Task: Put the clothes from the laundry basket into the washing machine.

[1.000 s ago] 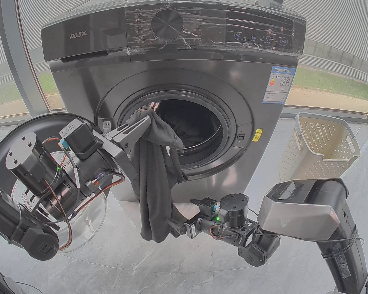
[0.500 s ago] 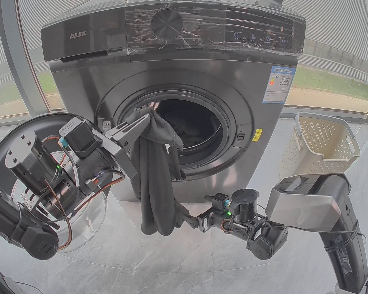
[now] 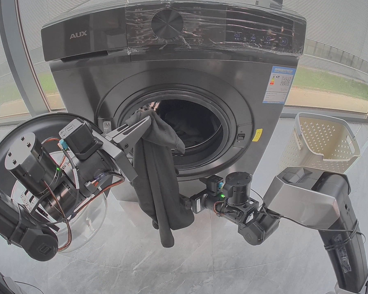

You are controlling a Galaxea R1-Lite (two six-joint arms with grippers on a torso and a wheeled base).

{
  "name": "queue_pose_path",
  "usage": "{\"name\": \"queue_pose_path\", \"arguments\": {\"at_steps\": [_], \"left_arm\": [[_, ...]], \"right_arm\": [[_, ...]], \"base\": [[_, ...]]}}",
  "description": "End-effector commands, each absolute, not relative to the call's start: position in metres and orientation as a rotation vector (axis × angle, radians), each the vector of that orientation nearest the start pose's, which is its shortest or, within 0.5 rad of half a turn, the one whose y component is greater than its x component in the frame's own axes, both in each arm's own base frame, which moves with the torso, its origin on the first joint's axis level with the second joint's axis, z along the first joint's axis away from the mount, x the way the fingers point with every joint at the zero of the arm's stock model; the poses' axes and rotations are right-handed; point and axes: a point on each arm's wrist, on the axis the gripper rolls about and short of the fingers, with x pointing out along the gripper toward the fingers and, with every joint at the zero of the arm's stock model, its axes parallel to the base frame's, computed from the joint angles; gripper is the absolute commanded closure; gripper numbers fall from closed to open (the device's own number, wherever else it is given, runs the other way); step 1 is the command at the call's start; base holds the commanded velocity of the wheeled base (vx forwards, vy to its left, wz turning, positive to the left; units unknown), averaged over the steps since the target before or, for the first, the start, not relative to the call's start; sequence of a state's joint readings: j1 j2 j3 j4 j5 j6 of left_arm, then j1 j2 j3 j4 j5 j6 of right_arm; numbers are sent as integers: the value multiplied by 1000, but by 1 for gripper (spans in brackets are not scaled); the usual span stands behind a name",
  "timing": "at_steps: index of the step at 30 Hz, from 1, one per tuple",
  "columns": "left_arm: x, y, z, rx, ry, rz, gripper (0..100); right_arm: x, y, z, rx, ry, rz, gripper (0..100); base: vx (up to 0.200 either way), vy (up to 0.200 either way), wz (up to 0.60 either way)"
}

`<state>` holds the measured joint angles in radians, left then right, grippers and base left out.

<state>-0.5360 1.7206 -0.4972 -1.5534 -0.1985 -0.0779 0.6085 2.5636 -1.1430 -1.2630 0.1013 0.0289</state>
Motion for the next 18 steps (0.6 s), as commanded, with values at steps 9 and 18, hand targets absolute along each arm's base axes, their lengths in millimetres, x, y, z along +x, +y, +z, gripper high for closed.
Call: {"name": "queue_pose_path", "arguments": {"at_steps": [9,18], "left_arm": [[233,-143,192,-133,-308,-738,100],[232,-142,193,-133,-311,-740,100]], "right_arm": [[349,283,-27,-18,196,780,0],[353,285,-22,9,175,784,0]], "base": [[0,0,0],[0,0,0]]}}
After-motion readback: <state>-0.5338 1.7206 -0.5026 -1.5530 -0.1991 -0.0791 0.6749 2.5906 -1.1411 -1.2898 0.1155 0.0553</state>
